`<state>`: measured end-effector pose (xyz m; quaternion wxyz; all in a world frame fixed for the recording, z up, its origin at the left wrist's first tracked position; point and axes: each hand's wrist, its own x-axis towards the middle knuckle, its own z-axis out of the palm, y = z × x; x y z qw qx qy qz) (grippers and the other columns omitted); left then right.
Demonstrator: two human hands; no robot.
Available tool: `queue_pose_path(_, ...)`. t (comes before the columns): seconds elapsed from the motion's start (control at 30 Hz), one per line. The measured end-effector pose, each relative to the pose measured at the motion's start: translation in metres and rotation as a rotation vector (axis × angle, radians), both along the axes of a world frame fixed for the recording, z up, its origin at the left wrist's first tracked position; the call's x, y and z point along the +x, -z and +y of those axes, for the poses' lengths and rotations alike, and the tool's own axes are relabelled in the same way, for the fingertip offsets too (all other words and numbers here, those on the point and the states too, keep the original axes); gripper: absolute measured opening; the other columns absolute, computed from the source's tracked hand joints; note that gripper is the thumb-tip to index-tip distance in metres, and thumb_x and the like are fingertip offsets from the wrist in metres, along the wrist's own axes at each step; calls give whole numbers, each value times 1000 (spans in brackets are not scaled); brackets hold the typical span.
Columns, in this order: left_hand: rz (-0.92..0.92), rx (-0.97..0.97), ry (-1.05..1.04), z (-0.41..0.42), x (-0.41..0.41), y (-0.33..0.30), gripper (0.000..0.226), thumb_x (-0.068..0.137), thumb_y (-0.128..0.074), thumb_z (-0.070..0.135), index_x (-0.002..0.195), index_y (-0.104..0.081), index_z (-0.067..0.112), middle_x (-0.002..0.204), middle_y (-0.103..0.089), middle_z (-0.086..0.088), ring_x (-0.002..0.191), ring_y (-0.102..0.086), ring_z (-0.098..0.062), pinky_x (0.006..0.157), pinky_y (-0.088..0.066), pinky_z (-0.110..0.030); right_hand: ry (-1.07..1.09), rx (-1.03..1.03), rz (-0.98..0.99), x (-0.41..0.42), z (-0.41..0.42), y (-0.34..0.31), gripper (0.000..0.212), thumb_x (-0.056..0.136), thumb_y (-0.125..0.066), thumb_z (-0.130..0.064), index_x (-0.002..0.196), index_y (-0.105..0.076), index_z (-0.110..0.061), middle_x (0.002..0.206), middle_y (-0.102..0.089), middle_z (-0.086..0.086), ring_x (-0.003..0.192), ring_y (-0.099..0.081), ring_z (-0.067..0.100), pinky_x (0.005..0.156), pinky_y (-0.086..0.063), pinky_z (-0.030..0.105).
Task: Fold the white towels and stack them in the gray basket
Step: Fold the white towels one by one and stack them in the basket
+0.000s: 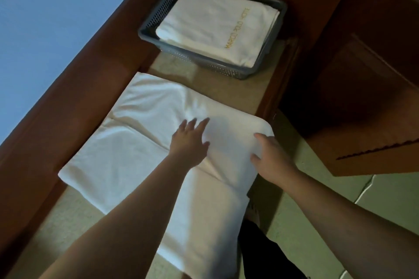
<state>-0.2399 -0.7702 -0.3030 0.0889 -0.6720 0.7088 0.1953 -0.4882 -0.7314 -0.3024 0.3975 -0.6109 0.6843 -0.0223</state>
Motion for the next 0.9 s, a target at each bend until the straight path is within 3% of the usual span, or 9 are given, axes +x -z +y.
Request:
queue_pose_path(0.1,-83,23,184,-53,-31,3,87,99,-63,44,166,-7,38,174,-15,-3,160,-8,-32,125,-22,-49,9,-24,27,-2,-35,7,73,100,-64,-34,161,-23,-27,159,-32,4,137,-49,30,102,-54,47)
queue_pose_path(0.2,-187,122,317,-90,-47,9,98,91,-70,44,165,-7,34,174,-11,-2,160,-5,-32,128,-17,-51,28,-3,68,-2,-59,13,78,95,-70,-36,159,-25,-27,153,-33,5,130,-51,30,98,-55,46)
queue_pose_path(0.37,-292,124,451,-122,-54,4,96,76,-80,55,156,-32,35,158,-38,-2,143,-32,-31,113,-35,-48,61,35,152,-5,-76,23,87,82,-82,-49,150,-33,-27,146,-38,4,132,-46,30,100,-51,50)
queue_pose_path(0.47,-414,242,534,-131,-50,-2,83,80,-69,73,147,-51,27,149,-49,-3,141,-32,-32,110,-35,-50,8,93,174,-8,-82,19,61,82,-78,-56,128,-48,-31,131,-53,-3,130,-46,27,101,-41,50)
queue_pose_path(0.57,-524,342,652,-141,-36,-6,72,80,-61,80,135,-66,33,145,-47,-4,140,-29,-31,108,-31,-50,-256,-24,327,-7,-75,16,34,90,-63,-59,108,-54,-32,113,-51,-4,119,-45,24,94,-36,46)
queue_pose_path(0.67,-608,306,757,-151,-6,-20,53,88,-66,62,135,-62,38,142,-52,1,139,-33,-30,108,-28,-48,-447,-261,270,-6,-55,14,29,89,-66,-45,88,-42,-29,89,-43,-8,94,-45,19,85,-36,39)
queue_pose_path(0.73,-658,218,801,-150,31,-32,36,93,-64,42,127,-64,33,133,-61,3,135,-42,-27,107,-30,-47,-480,-236,153,-3,-38,5,32,92,-66,-37,85,-37,-28,82,-41,-9,82,-42,17,74,-37,35)
queue_pose_path(0.8,-695,145,822,-144,70,-45,30,89,-60,36,118,-67,31,123,-66,6,129,-49,-24,107,-30,-45,-464,-152,94,2,-17,-5,25,98,-59,-36,91,-37,-28,87,-43,-10,83,-43,15,66,-35,34)
queue_pose_path(0.9,-741,123,814,-130,125,-56,34,88,-62,35,121,-63,30,123,-63,4,131,-49,-23,112,-28,-42,-454,-195,114,8,15,-14,16,101,-56,-39,101,-43,-29,97,-50,-11,86,-51,15,66,-36,32)
